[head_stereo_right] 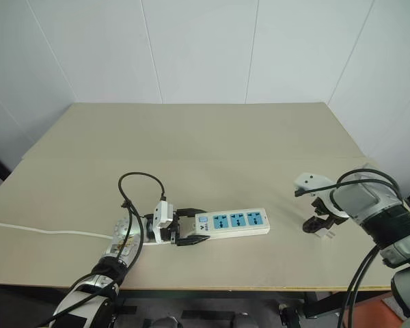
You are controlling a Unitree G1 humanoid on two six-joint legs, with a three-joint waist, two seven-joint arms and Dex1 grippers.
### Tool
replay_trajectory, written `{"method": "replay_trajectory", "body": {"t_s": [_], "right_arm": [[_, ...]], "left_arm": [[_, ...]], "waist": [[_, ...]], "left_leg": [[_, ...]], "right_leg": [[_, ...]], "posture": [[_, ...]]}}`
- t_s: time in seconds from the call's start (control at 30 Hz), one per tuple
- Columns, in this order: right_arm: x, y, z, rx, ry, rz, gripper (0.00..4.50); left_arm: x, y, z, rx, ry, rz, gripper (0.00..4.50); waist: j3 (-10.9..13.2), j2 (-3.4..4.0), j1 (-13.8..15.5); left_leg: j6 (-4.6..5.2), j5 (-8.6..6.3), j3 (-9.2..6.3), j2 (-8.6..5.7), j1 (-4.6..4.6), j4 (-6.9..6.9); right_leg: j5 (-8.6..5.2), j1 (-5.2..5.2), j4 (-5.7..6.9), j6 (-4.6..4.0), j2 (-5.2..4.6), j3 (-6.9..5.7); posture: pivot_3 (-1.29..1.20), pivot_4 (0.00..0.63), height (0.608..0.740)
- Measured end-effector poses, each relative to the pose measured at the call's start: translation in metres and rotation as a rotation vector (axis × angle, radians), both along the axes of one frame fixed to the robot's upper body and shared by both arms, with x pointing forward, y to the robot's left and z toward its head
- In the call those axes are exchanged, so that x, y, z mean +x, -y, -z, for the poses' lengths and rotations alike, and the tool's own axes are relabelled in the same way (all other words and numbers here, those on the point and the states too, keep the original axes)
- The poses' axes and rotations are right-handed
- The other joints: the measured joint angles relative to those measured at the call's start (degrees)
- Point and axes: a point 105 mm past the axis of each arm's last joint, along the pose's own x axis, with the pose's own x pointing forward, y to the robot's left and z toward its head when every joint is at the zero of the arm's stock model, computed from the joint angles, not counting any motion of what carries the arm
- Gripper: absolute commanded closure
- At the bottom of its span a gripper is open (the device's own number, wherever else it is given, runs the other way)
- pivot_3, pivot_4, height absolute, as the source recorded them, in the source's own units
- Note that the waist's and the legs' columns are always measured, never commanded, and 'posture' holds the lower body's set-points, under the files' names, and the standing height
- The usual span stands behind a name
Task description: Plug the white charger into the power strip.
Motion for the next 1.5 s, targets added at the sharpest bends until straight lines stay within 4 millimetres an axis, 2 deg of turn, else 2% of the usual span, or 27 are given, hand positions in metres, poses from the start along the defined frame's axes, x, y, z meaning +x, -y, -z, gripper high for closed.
{"method": "replay_trajectory", "body": {"t_s": [0.17,0.2,0.53,0.63,0.73,0.8,0.87,0.97,1.03,1.17,1.33,1.5], "right_arm": [[0.001,-0.001,0.002,0.000,-0.004,-0.006,3.30],[0.001,-0.001,0.002,0.000,-0.004,-0.006,3.39],[-0.001,-0.011,-0.003,-0.029,0.028,-0.096,3.39],[0.004,-0.022,-0.026,0.022,0.178,-0.180,3.39],[0.010,-0.041,-0.064,0.197,0.413,-0.292,3.39],[0.007,-0.061,-0.088,0.389,0.570,-0.388,3.39],[0.003,-0.076,-0.097,0.512,0.670,-0.459,3.39],[0.000,-0.102,-0.088,0.683,0.783,-0.530,3.39],[-0.001,-0.117,-0.079,0.784,0.797,-0.548,3.39],[-0.003,-0.138,-0.090,1.050,0.895,-0.569,3.39],[-0.013,-0.153,-0.083,1.297,0.905,-0.599,3.39],[-0.012,-0.162,-0.061,1.360,0.796,-0.600,3.39]], "left_arm": [[-0.001,0.000,0.001,-0.002,0.004,-0.010,1.25],[-0.001,0.000,0.001,-0.002,0.004,-0.011,1.25],[-0.001,0.000,0.001,0.008,-0.022,0.001,1.25],[0.001,-0.002,0.000,0.032,-0.025,0.020,1.25],[0.003,-0.002,-0.002,0.061,-0.026,0.046,1.25],[0.005,-0.004,-0.003,0.081,-0.046,0.066,1.25],[0.007,-0.006,-0.003,0.095,-0.057,0.077,1.25],[0.010,-0.008,-0.004,0.119,-0.068,0.093,1.25],[0.011,-0.008,-0.005,0.125,-0.069,0.101,1.25],[0.011,-0.008,-0.005,0.133,-0.073,0.109,1.25],[0.004,-0.008,-0.003,0.129,-0.075,0.143,1.25],[0.002,-0.012,-0.003,0.141,-0.069,0.152,1.25]], "waist": [[0.0,0.07,0.0],[0.0,0.07,0.0],[-0.1,0.11,-0.1],[-0.1,0.10,0.0],[0.0,0.07,-0.1],[0.0,0.01,-0.3],[-0.1,-0.09,-0.4],[-0.1,-0.14,-0.8],[-0.1,-0.12,-0.9],[-0.1,-0.12,-0.9],[-0.1,-0.12,-0.8],[-0.1,-0.11,-1.0]], "left_leg": [[0.00,0.00,0.00,0.00,0.00,0.00],[0.00,0.00,0.00,0.00,0.01,0.00],[0.00,0.00,-0.01,-0.01,0.01,0.00],[0.00,0.00,-0.04,-0.01,-0.03,-0.01],[0.00,0.00,-0.05,0.00,-0.04,0.00],[0.01,0.00,-0.08,0.01,0.02,-0.02],[0.01,0.00,-0.10,0.03,0.08,-0.02],[0.01,0.00,-0.07,0.04,0.13,-0.01],[0.00,0.00,-0.05,0.02,0.07,-0.01],[0.01,0.00,-0.08,0.04,0.08,-0.03],[0.01,0.00,-0.09,0.04,0.09,-0.03],[0.00,0.00,-0.07,0.04,0.20,-0.04]], "right_leg": [[0.00,0.00,0.00,0.00,0.00,0.00],[0.00,0.02,0.00,0.00,0.00,0.00],[0.00,0.01,0.01,0.00,0.00,0.00],[-0.01,-0.01,-0.03,0.01,0.01,-0.03],[0.00,0.03,-0.05,0.02,0.01,-0.04],[0.01,0.10,-0.03,0.01,0.05,-0.05],[0.01,0.14,-0.02,0.01,0.07,-0.06],[0.02,0.15,0.05,0.00,0.09,-0.01],[0.02,0.04,0.11,-0.01,0.08,0.02],[0.02,0.08,0.08,-0.01,0.09,-0.01],[0.02,0.10,0.07,-0.01,0.08,-0.02],[0.01,0.11,0.16,-0.03,0.11,0.00]], "posture": [[0.00,0.150,0.740],[0.00,0.150,0.740],[0.00,0.150,0.740],[0.00,0.150,0.740],[0.00,0.150,0.740],[0.00,0.150,0.740],[0.00,0.150,0.740],[0.00,0.150,0.740],[0.00,0.150,0.740],[0.00,0.150,0.740],[0.00,0.150,0.740],[0.00,0.150,0.740]]}}
